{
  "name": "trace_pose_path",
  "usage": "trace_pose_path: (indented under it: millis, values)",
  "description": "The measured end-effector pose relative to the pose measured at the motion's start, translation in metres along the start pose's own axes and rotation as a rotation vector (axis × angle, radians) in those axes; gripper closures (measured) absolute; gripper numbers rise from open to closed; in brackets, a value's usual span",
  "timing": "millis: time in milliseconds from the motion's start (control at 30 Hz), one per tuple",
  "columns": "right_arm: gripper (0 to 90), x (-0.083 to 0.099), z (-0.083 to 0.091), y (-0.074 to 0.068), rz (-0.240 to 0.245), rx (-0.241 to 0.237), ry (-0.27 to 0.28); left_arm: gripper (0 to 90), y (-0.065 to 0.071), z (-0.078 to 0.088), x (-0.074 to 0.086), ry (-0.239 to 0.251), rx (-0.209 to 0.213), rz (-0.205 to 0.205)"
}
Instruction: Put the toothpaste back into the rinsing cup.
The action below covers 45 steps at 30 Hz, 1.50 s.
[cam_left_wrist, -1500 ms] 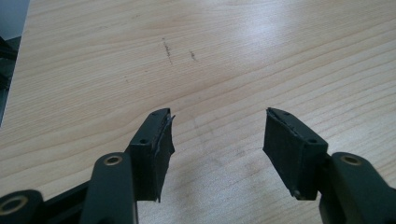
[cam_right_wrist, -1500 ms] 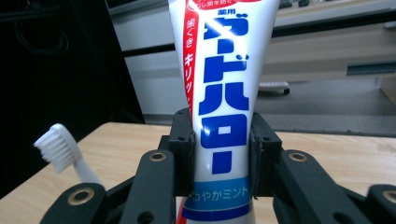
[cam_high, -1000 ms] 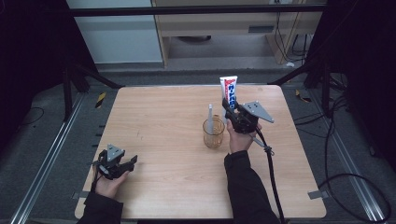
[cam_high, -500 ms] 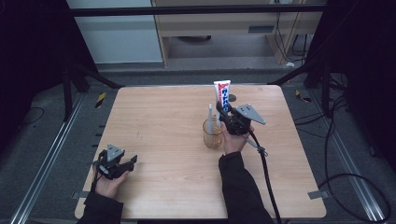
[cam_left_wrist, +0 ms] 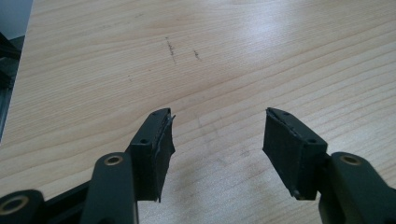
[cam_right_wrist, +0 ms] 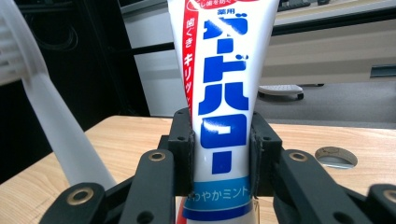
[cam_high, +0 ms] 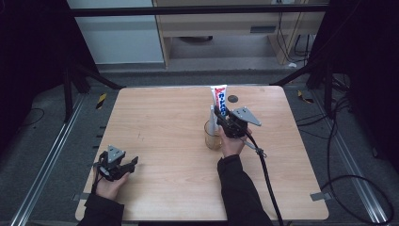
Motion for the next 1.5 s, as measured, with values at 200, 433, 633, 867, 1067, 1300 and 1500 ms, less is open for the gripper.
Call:
trace_pose_path:
  millis: [200,433,633,867,1067,1300,1500]
  values:
    - [67.4,0.005,-0.002,-0.001,0.011,-0.002,-0.021,41.4,0.000,0.000,0.000,0.001,-0.001,-0.001]
    - [66.9,0.013,-0.002,0.001,0.007,-0.003,-0.035,41.5,0.000,0.000,0.000,-0.001,-0.001,-0.002]
    - [66.0,0.021,-0.003,0.000,0.008,-0.011,-0.056,41.5,0.000,0.000,0.000,-0.001,-0.002,0.000]
    - [64.3,0.029,-0.003,-0.002,0.030,-0.016,-0.105,41.4,-0.001,0.000,0.001,-0.002,-0.003,-0.001]
    - [62.2,0.033,0.001,-0.002,0.072,-0.016,-0.144,41.4,0.000,0.000,0.001,-0.002,-0.003,-0.001]
    - [60.9,0.033,0.006,-0.002,0.094,-0.020,-0.168,41.3,0.000,0.000,0.000,-0.002,-0.004,-0.002]
    - [59.0,0.036,0.015,0.001,0.105,-0.018,-0.217,41.3,0.000,0.000,0.000,-0.001,-0.004,-0.002]
Point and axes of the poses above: each handheld gripper's, and its own axes: z roughly backward along the jaws, x roughly out of its underside, y roughly to its right, the point moved 10 cm from there along -z, roughly forward along the jaws, and after that the axes turned 3 degrees about -y, right-handed, at the moved point
